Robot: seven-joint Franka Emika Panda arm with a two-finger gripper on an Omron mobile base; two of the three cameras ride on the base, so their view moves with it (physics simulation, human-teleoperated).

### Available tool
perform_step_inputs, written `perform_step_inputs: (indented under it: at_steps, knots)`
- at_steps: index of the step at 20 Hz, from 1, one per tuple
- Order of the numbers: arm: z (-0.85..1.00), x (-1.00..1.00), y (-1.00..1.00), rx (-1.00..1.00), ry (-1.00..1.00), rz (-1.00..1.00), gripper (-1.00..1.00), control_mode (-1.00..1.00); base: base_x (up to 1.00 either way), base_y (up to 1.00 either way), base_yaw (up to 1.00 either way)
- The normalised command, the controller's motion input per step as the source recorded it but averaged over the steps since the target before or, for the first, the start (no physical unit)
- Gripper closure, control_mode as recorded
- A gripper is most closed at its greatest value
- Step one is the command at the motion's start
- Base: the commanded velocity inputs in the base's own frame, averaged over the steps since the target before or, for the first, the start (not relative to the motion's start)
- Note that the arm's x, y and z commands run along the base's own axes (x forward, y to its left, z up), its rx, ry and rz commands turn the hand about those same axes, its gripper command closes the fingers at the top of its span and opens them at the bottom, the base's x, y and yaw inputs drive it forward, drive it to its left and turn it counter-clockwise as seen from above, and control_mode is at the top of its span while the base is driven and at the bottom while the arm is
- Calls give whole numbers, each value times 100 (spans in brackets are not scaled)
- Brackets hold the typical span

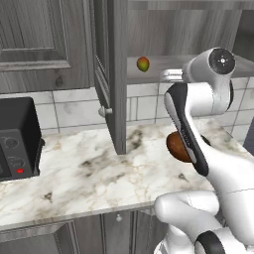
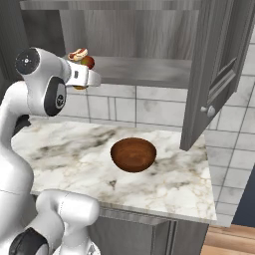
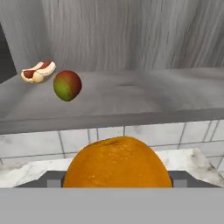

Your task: Open the cabinet. Pick the mango and orange from the cabinet and place them into the bowl. Then close the cabinet.

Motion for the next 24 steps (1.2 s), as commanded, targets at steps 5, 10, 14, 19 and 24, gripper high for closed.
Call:
perform_step_inputs:
  at_steps: [5,10,14,19,24]
  knots:
    - [-100,-100,0,-3,22,-3,100,-100,0,0,0]
    - [-92,-58,-14,0,25,-11,100,-100,0,0,0]
    - [-20,11,-28,0,0,1,100,-100,0,0,0]
    - [-22,30,-36,0,0,0,100,-100,0,0,0]
    - [-36,32,-51,0,0,0,100,-100,0,0,0]
